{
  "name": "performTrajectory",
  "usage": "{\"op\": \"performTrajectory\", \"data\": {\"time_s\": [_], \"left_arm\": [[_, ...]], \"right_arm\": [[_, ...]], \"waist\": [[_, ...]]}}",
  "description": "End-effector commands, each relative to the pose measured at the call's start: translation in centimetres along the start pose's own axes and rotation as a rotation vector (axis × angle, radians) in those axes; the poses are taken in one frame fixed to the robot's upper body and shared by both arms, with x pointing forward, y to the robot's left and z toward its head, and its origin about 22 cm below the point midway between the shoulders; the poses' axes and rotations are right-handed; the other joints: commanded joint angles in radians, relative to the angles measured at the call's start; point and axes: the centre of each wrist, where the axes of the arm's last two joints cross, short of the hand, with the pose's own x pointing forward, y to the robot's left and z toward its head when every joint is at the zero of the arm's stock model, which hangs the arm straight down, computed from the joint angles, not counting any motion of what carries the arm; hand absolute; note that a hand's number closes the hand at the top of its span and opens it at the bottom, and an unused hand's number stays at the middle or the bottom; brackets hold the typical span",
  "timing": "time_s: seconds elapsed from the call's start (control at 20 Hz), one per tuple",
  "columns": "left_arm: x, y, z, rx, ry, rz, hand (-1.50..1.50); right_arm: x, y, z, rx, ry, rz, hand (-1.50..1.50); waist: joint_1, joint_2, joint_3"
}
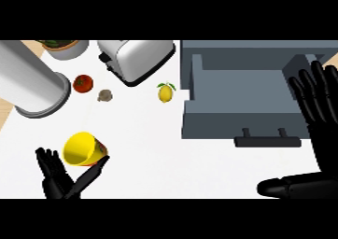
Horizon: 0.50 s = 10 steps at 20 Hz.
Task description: Pick up the cup, place it into the drawer and close the drawer
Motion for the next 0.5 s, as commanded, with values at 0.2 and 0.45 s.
{"op": "performTrajectory", "data": {"time_s": [0.2, 0.45], "left_arm": [[-1.0, -2.0, -0.8, -0.042, -0.005, 0.040, -1.50], [-0.7, -2.7, -1.6, -0.028, -0.015, 0.085, -1.50]], "right_arm": [[0.7, 0.0, 0.2, 0.004, -0.003, -0.003, -1.50], [-0.2, 1.3, -0.2, -0.010, -0.002, 0.004, -1.50]], "waist": [[-0.002, 0.000, 0.000], [-0.001, 0.000, 0.000]]}}
